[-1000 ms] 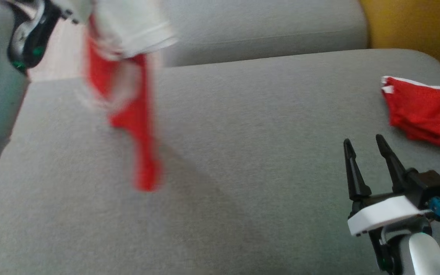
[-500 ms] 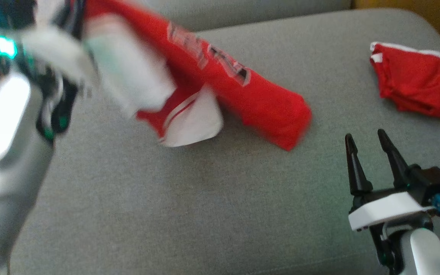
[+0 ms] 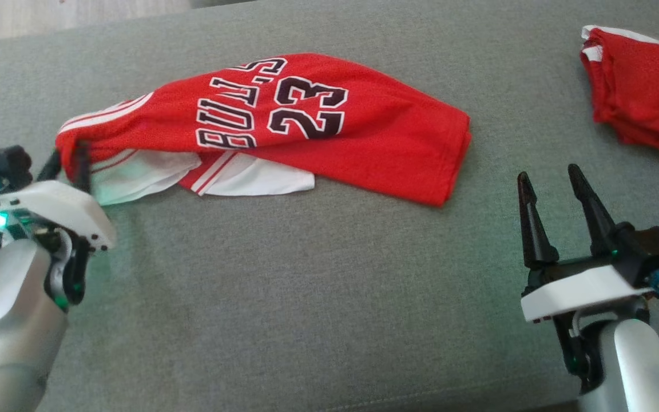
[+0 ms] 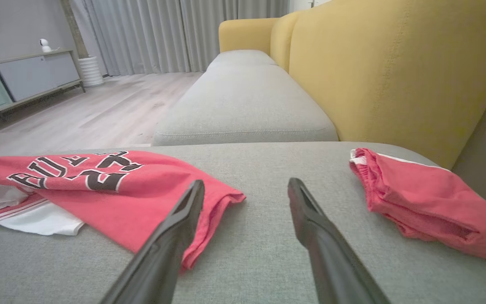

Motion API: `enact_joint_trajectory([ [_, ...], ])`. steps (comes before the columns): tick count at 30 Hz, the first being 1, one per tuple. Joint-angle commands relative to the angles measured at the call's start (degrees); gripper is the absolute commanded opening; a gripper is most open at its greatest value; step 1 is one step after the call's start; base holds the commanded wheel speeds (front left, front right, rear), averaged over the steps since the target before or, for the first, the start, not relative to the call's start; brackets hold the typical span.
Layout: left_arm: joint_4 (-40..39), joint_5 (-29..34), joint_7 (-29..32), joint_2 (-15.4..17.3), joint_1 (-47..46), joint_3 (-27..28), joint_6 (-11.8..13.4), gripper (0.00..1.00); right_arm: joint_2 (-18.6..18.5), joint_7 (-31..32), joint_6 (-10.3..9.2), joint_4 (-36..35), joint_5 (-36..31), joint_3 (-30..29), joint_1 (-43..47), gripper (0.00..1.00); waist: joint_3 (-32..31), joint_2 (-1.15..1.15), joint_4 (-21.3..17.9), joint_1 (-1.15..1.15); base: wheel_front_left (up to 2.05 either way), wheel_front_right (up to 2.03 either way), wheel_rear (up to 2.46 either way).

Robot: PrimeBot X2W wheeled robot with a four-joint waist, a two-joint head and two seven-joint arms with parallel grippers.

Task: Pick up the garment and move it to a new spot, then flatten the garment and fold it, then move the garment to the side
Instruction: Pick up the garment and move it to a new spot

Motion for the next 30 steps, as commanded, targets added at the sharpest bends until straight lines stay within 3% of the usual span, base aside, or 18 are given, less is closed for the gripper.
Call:
enact_joint_trajectory([
  [1,-0.41,-0.03,-1.17,2.1,-2.54,2.46,-0.3,1.0,-0.22,-0.46,0.39,-1.52,-0.28,1.4,-1.83,1.0,-0.44,0.0,0.47,-0.01,0.0,0.0,0.0],
  [11,-0.31,1.76,-5.13,-0.22,-2.66,-0.44,-4.18,1.0,-0.21,-0.51,0.39,1.0,-0.22,1.79,1.07,1.0,-9.78,0.0,4.61,-0.01,0.0,0.0,0.0],
  [16,-3.78,1.34,-7.08,-1.87,1.93,-1.43,-4.04,1.0,-0.21,-0.12,0.39,1.48,-0.36,1.28,4.77,1.0,-14.61,0.0,7.53,-0.01,0.0,0.0,0.0],
  [22,-11.06,0.72,-11.32,-2.56,10.78,-1.06,-0.34,1.0,-0.21,-0.32,0.39,1.08,-0.26,0.14,8.53,1.0,-16.79,0.0,10.44,-0.01,0.0,0.0,0.0],
  [30,-23.47,1.01,-16.11,-2.09,27.64,2.44,7.71,1.0,-0.21,-1.16,0.39,1.32,0.43,1.09,11.5,1.0,-17.82,0.0,11.36,-0.01,0.0,0.0,0.0],
])
